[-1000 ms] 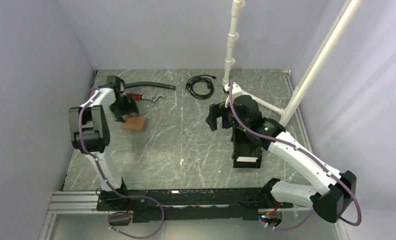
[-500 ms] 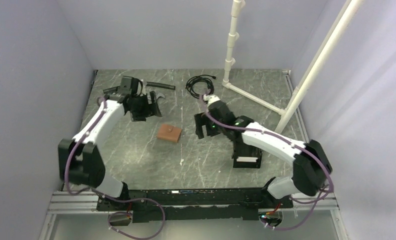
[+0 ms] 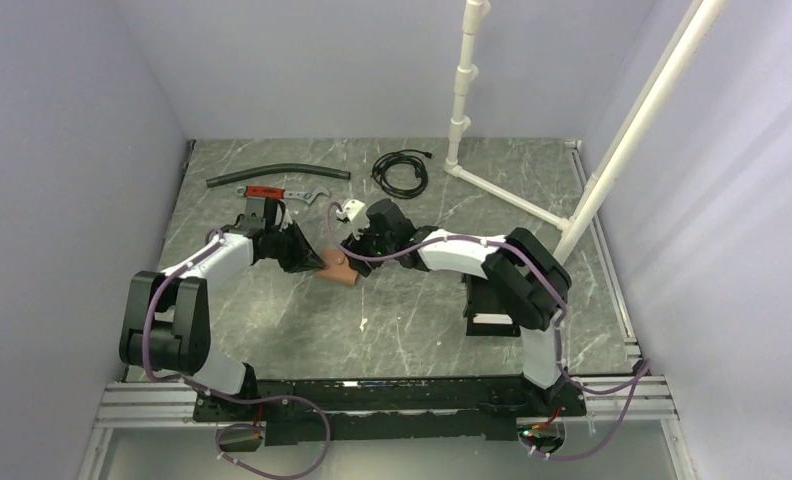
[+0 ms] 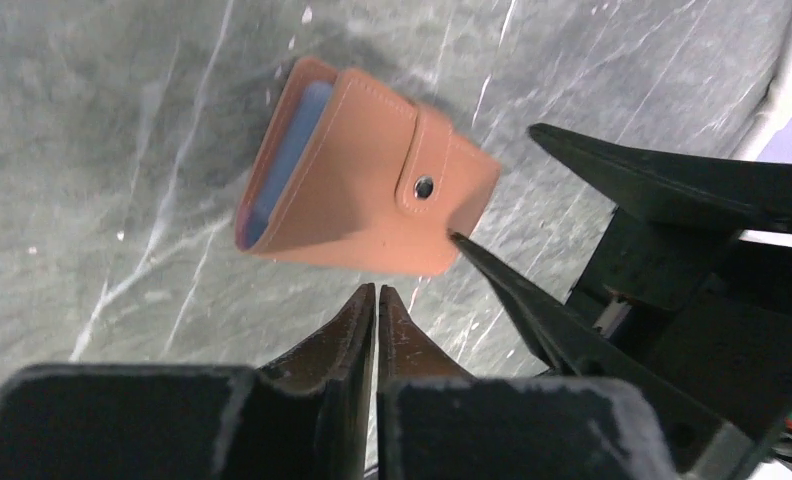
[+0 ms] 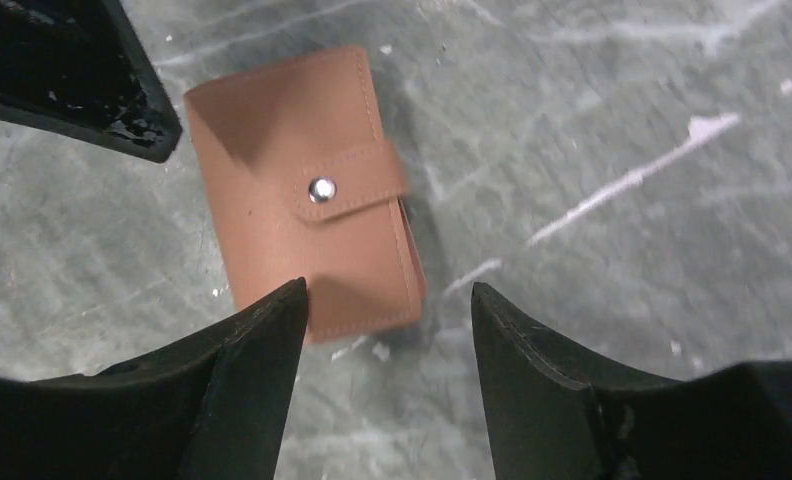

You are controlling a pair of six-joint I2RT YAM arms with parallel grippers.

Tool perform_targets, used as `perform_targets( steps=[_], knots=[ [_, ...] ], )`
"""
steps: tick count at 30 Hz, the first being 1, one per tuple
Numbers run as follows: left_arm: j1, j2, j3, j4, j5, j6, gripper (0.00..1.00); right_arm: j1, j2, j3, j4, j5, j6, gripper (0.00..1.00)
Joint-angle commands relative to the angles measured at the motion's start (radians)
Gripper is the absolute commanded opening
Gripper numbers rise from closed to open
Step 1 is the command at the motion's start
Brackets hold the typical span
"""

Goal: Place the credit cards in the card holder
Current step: Move the card holder to the corner of the board, then open the card holder at the center of the board.

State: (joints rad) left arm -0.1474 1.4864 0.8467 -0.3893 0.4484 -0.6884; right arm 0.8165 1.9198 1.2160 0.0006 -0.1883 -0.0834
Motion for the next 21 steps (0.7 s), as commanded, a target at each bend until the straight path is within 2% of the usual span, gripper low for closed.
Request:
perform_targets(
  steps=[1,4,7,14,18,21],
  knots=[
    [0.003,0.009,0.016,0.134,0.008,-0.037,0.1,-0.003,0.053,0.055,0.185,-0.137,-0.092,0.62],
    [0.006,0.043,0.011,0.152,0.005,-0.04,0.08,-0.003,0.068,0.048,0.228,-0.172,-0.11,0.61],
    [0.009,0.112,0.024,0.165,0.016,-0.048,0.0,-0.001,0.075,0.012,0.299,-0.219,-0.156,0.6],
    [0.009,0.19,0.037,0.127,-0.046,-0.043,0.0,0.008,0.122,0.015,0.317,-0.234,-0.252,0.56],
    [0.009,0.202,0.023,0.1,-0.079,-0.032,0.0,0.008,0.153,0.016,0.318,-0.237,-0.268,0.5],
    [0.009,0.212,0.017,0.092,-0.085,-0.025,0.0,0.009,0.168,0.01,0.342,-0.214,-0.269,0.49]
  ],
)
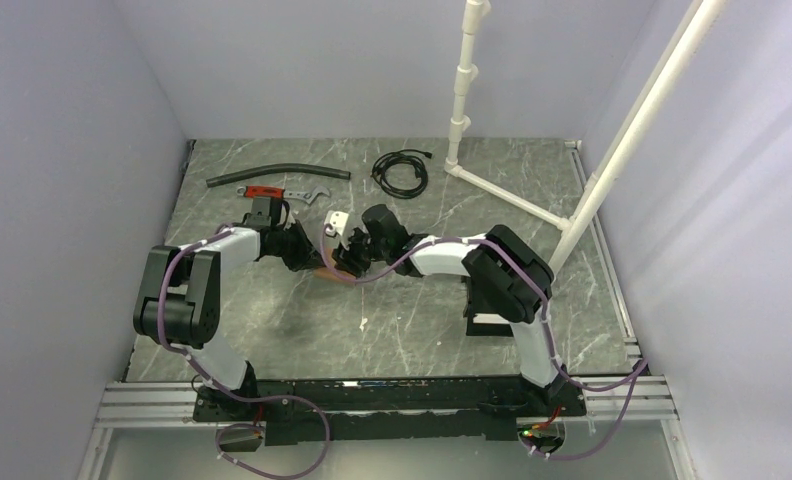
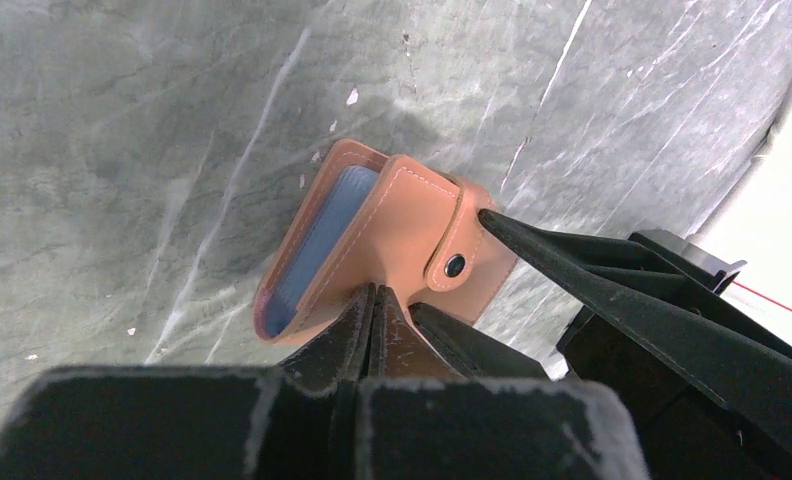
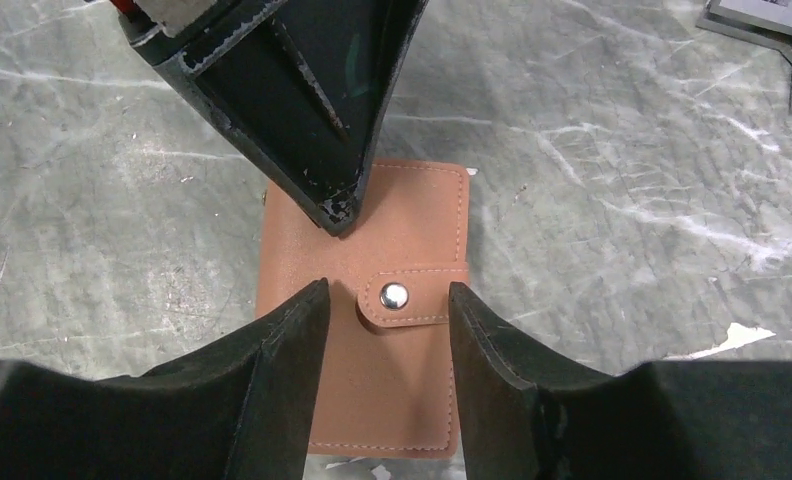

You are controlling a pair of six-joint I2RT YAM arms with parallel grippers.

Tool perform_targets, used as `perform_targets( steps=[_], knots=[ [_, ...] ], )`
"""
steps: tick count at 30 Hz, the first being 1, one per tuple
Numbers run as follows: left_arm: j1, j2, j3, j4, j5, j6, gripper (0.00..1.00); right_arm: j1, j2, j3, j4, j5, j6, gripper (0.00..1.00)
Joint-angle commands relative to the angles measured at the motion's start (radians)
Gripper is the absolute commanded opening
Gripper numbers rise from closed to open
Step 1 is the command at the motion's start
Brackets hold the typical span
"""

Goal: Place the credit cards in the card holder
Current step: Open the card holder at the center of the board.

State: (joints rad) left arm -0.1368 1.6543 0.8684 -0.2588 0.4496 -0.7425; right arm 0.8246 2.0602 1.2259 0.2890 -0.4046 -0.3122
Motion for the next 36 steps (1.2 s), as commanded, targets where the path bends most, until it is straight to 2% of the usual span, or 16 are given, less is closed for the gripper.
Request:
perform_targets(
  steps=[1,7,8,10,12,14,15,16,18,22,23,25,31,36],
  knots=[
    [-0.001,0.049,-0.003,-0.044,-0.086,0.033,0.0,0.001,0.034,-0.004,0.071,0.038,-0.032,0.47],
    [-0.001,0.053,0.002,-0.069,-0.108,0.056,0.0,0.003,0.047,-0.022,0.193,0.318,0.131,0.0],
    [-0.001,0.053,0.004,-0.074,-0.113,0.059,0.0,0.002,0.039,-0.016,0.191,0.335,0.188,0.0],
    [-0.001,0.057,0.007,-0.086,-0.125,0.067,0.0,-0.014,0.03,0.028,0.133,0.251,0.313,0.0],
    [-0.001,0.062,0.011,-0.092,-0.133,0.076,0.0,-0.044,0.03,0.1,0.033,0.226,0.539,0.0],
    [-0.001,0.061,0.015,-0.095,-0.141,0.084,0.0,-0.082,0.012,0.102,0.027,0.12,0.743,0.0],
    [-0.001,0.062,0.017,-0.098,-0.141,0.087,0.0,-0.083,-0.011,0.077,0.056,0.093,0.78,0.0],
    [-0.001,0.065,0.022,-0.101,-0.139,0.091,0.0,-0.064,-0.031,0.065,0.048,0.109,0.749,0.0],
    [-0.001,0.076,0.033,-0.103,-0.12,0.099,0.0,-0.041,-0.04,0.096,-0.051,0.213,0.68,0.0],
    [-0.001,0.069,0.037,-0.103,-0.107,0.117,0.0,-0.148,0.063,0.226,-0.26,0.21,0.787,0.0],
    [-0.001,0.063,0.038,-0.104,-0.108,0.122,0.0,-0.166,0.076,0.231,-0.315,0.224,0.807,0.0],
    [-0.001,0.056,0.049,-0.116,-0.105,0.135,0.0,-0.195,0.051,0.173,-0.299,0.198,0.864,0.0],
    [-0.001,-0.007,0.046,-0.082,-0.059,0.145,0.29,-0.206,-0.07,0.026,-0.054,-0.02,0.979,0.0],
    [0.0,-0.16,0.022,-0.116,-0.039,0.146,0.56,-0.195,-0.142,0.044,-0.077,-0.055,0.989,0.0]
  ],
)
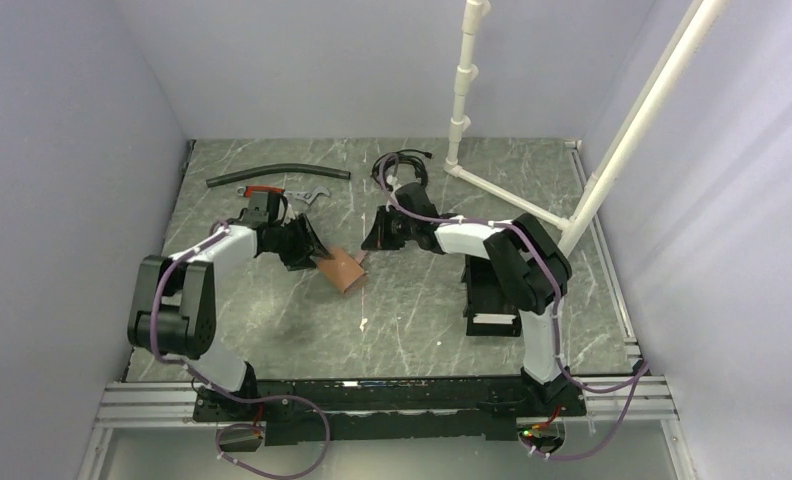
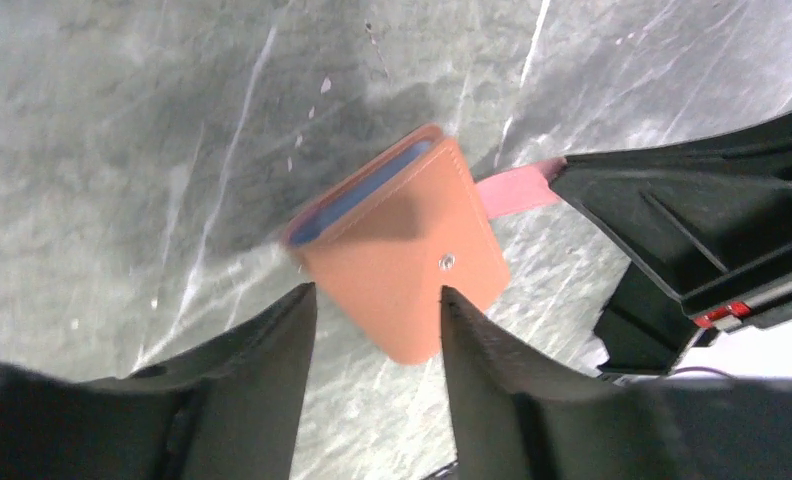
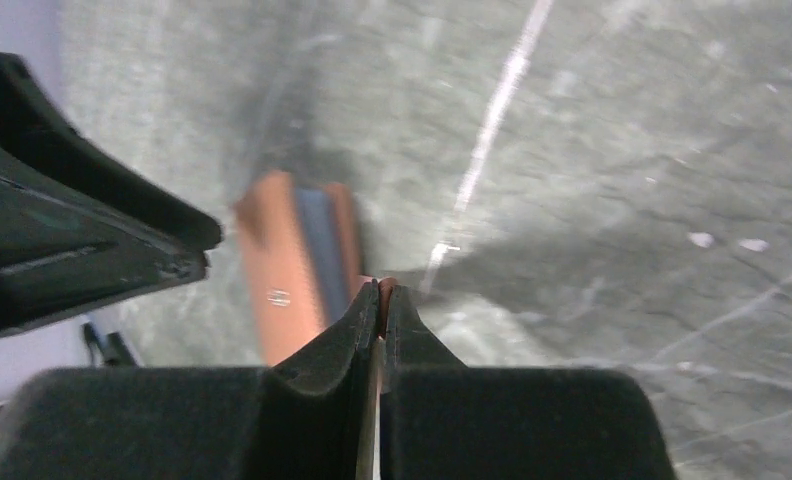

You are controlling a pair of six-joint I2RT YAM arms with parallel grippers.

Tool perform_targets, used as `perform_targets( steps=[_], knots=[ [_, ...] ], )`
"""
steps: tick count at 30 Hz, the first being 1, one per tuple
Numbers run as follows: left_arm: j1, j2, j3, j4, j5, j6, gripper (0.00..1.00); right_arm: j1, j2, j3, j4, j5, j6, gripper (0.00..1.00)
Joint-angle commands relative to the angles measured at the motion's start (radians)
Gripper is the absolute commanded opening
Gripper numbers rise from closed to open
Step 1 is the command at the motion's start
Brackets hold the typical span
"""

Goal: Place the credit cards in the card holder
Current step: Open the card holder at the center of the board.

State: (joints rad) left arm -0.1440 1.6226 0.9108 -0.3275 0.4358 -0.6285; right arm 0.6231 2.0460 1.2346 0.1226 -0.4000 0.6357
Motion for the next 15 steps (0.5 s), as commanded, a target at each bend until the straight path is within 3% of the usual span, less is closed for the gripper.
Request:
perform_targets(
  steps=[1,5,9,15],
  knots=[
    [0.007,-0.163,-0.033,-0.056,-0.02,0.03,0.61,0.013,-0.147,0.039,0.078,-0.055,0.041,0.0],
    [0.009,-0.291,-0.098,-0.079,-0.023,0.003,0.78,0.05,-0.18,0.061,0.034,-0.042,0.052,0.0],
    [0.011,-0.34,-0.168,-0.011,0.046,-0.049,0.87,0.087,-0.177,0.065,0.021,-0.012,0.055,0.0],
    [0.011,-0.323,-0.202,0.058,0.069,-0.106,0.86,0.092,-0.165,0.049,0.012,0.024,0.071,0.0]
  ],
)
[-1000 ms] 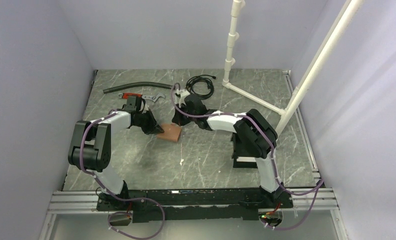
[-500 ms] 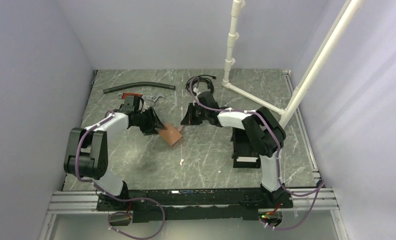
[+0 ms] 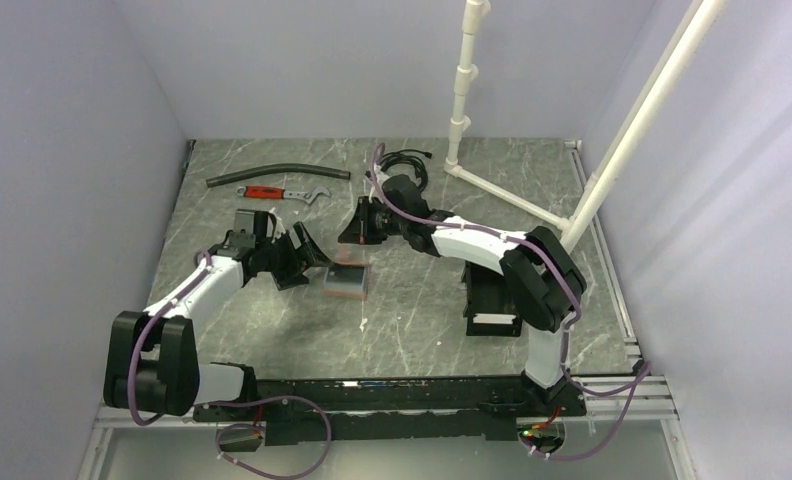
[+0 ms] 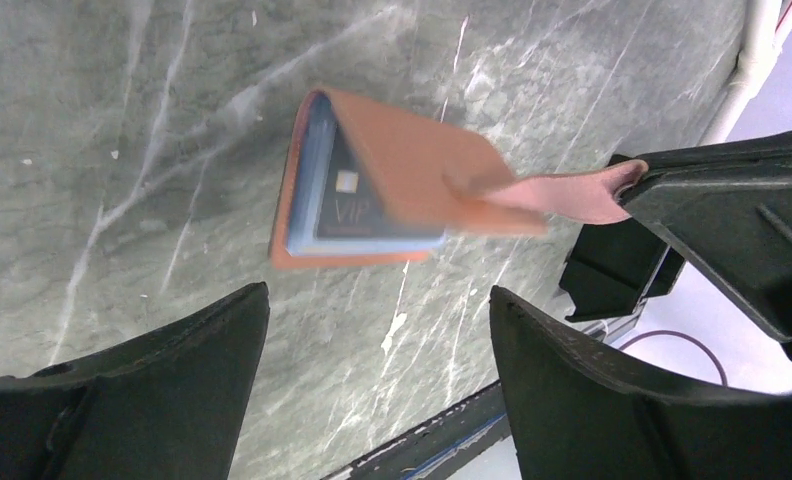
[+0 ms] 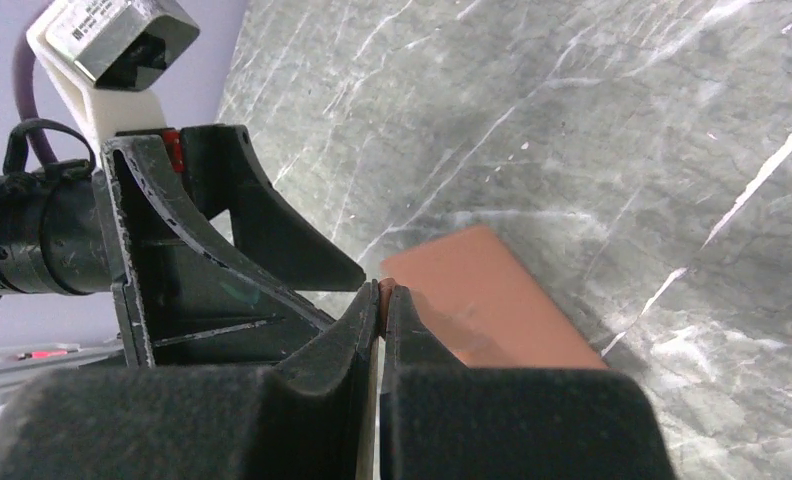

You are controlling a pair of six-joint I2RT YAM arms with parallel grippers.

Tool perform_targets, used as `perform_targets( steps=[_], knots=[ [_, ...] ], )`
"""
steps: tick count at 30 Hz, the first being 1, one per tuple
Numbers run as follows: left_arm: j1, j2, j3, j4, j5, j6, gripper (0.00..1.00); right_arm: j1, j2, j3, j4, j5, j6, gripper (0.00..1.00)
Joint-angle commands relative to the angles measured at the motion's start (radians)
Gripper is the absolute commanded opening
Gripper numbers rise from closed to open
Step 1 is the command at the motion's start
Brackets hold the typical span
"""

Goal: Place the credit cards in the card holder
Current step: Open the card holder at the center of the board.

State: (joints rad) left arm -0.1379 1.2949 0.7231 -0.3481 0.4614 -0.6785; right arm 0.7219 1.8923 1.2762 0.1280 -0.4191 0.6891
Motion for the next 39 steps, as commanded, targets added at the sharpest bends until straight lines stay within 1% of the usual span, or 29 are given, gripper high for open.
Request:
perform_targets(
  steps=[1,5,7,8,12,13,16,21,23,29,34,37,38,39],
  knots=[
    [0.004,0.006,-0.017,0.084,0.039,-0.06,0.84,-0.009,-0.012,0.006,-0.003,0.063,0.016,0.0],
    [0.003,0.018,-0.03,0.091,0.031,-0.068,0.83,-0.021,-0.014,-0.001,-0.013,0.103,0.02,0.0],
    [0.003,0.021,-0.038,0.097,0.032,-0.072,0.77,-0.031,0.003,0.014,-0.032,0.138,0.006,0.0],
    [0.003,0.023,-0.043,0.105,0.036,-0.075,0.76,-0.039,0.016,0.022,-0.044,0.159,-0.005,0.0],
    [0.001,0.019,-0.076,0.129,0.06,-0.1,0.78,-0.093,0.08,0.034,-0.061,0.212,-0.028,0.0],
    [0.001,0.016,-0.09,0.14,0.071,-0.115,0.78,-0.107,0.101,0.041,-0.073,0.224,-0.042,0.0],
    [0.001,0.012,-0.141,0.189,0.105,-0.167,0.77,-0.139,0.18,0.085,-0.18,0.284,-0.078,0.0],
    [0.001,0.018,-0.242,0.336,0.163,-0.298,0.75,-0.156,0.171,-0.006,-0.133,0.292,-0.103,0.0],
    [0.001,0.047,-0.275,0.433,0.177,-0.34,0.71,-0.156,0.162,-0.016,-0.135,0.295,-0.116,0.0],
    [0.002,0.189,-0.307,0.622,0.165,-0.406,0.46,-0.153,0.117,-0.066,-0.095,0.28,-0.125,0.0],
    [-0.005,0.28,-0.322,0.749,0.119,-0.444,0.42,-0.15,0.106,-0.079,-0.077,0.258,-0.122,0.0],
    [-0.014,0.318,-0.323,0.784,0.084,-0.445,0.4,-0.146,0.1,-0.083,-0.071,0.258,-0.121,0.0],
    [-0.019,0.329,-0.328,0.812,0.076,-0.448,0.39,-0.144,0.098,-0.085,-0.07,0.257,-0.121,0.0],
    [-0.021,0.338,-0.334,0.841,0.074,-0.451,0.35,-0.142,0.096,-0.086,-0.07,0.255,-0.123,0.0]
  ],
)
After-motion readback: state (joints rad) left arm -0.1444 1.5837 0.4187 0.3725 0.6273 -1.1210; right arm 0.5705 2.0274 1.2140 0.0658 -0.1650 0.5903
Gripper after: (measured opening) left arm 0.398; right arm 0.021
